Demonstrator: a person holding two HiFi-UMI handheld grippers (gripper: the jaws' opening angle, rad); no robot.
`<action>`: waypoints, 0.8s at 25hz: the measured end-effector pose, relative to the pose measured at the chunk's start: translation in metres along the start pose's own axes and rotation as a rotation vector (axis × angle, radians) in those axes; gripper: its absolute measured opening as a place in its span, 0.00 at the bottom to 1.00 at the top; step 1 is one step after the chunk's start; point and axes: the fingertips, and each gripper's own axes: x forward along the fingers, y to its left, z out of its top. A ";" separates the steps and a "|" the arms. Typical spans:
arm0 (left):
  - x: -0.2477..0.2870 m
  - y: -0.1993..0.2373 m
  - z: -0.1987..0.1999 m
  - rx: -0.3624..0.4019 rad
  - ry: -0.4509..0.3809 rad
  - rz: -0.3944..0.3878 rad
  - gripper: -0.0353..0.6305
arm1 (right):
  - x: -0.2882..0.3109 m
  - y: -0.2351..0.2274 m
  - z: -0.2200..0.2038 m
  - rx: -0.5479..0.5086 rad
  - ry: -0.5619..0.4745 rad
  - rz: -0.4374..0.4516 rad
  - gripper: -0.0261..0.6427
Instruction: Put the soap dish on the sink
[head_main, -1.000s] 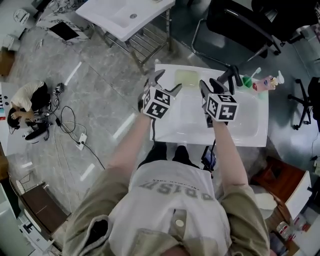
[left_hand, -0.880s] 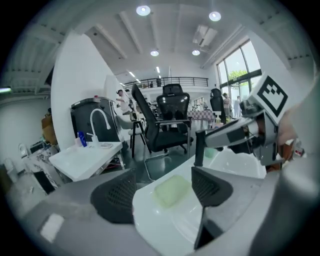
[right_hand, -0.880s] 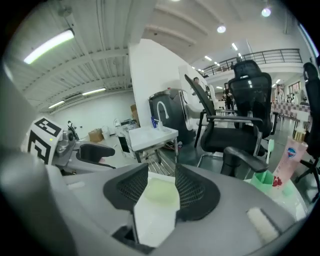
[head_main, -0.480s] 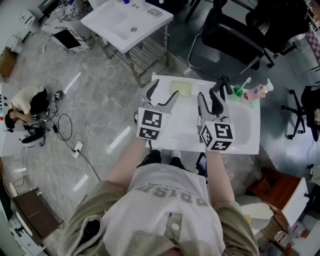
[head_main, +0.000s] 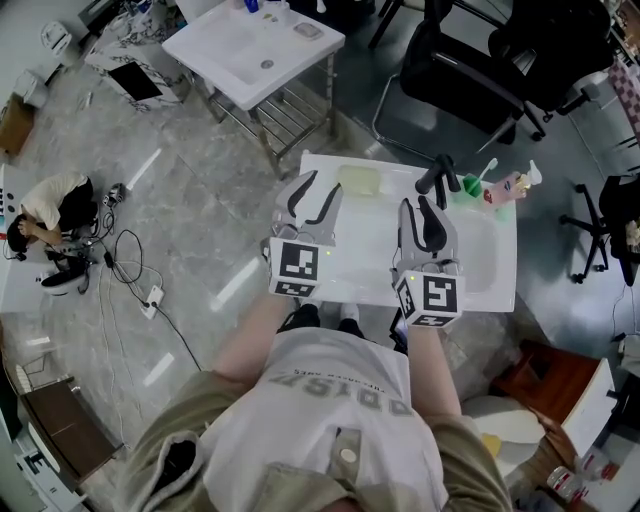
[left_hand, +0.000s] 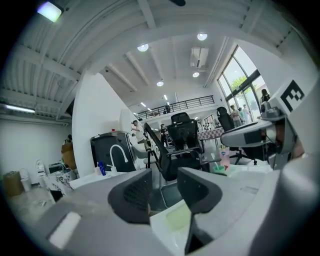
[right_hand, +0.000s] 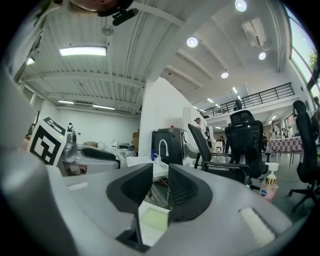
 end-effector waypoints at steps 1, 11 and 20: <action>-0.003 0.001 0.003 0.001 -0.018 0.014 0.29 | -0.002 0.000 0.001 -0.007 -0.003 -0.003 0.18; -0.026 0.011 0.030 0.011 -0.114 0.061 0.13 | -0.012 -0.002 0.017 -0.027 -0.045 -0.031 0.05; -0.037 0.014 0.032 0.029 -0.133 0.075 0.06 | -0.015 0.005 0.026 -0.048 -0.070 -0.017 0.05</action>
